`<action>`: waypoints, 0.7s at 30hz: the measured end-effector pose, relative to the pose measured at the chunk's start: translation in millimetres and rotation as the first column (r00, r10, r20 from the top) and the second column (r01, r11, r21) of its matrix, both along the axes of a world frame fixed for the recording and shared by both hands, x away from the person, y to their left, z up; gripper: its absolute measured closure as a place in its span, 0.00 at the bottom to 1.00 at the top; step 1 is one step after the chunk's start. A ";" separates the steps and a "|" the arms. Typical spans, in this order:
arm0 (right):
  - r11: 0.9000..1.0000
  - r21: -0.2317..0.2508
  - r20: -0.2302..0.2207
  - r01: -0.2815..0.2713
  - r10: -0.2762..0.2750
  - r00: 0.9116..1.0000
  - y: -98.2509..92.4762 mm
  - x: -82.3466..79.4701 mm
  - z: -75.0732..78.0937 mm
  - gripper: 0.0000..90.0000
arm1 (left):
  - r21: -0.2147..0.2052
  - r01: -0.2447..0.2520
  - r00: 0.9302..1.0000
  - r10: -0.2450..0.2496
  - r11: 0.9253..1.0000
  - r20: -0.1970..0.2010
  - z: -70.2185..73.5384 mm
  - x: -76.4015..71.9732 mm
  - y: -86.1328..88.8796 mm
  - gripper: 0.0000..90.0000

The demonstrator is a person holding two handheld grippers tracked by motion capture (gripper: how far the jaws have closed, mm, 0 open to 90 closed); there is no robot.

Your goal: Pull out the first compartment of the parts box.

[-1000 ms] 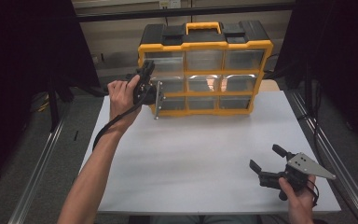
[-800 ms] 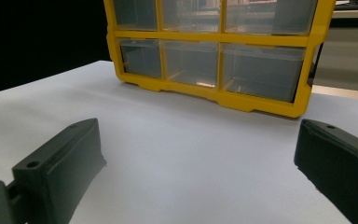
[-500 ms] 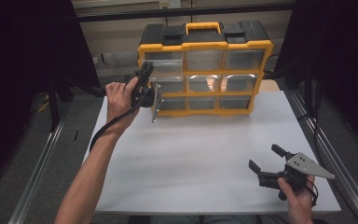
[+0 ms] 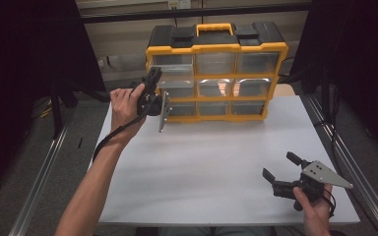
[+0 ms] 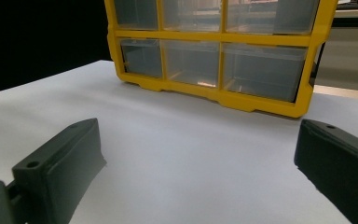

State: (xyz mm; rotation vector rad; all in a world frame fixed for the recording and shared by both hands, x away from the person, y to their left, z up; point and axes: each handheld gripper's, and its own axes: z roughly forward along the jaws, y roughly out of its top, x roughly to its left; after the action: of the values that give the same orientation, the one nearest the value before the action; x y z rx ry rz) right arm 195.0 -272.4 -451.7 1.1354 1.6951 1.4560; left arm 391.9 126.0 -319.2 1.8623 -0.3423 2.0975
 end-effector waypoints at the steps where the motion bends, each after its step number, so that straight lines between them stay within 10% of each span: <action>1: 1.000 0.000 0.000 0.000 0.000 1.000 0.1 0.0 0.0 0.01 | -0.005 0.001 1.000 -0.001 1.000 0.001 -0.2 -0.2 0.1 0.91; 21: 1.000 0.000 0.001 0.000 0.000 1.000 0.1 -0.3 0.2 0.01 | 0.012 0.013 1.000 -0.014 1.000 0.013 -0.6 -9.4 3.2 0.91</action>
State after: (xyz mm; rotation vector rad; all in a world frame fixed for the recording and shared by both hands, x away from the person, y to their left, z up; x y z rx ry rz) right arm 194.8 -272.3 -451.5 1.1344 1.6941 1.4568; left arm 382.5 129.1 -319.8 1.8486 -0.3704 2.1042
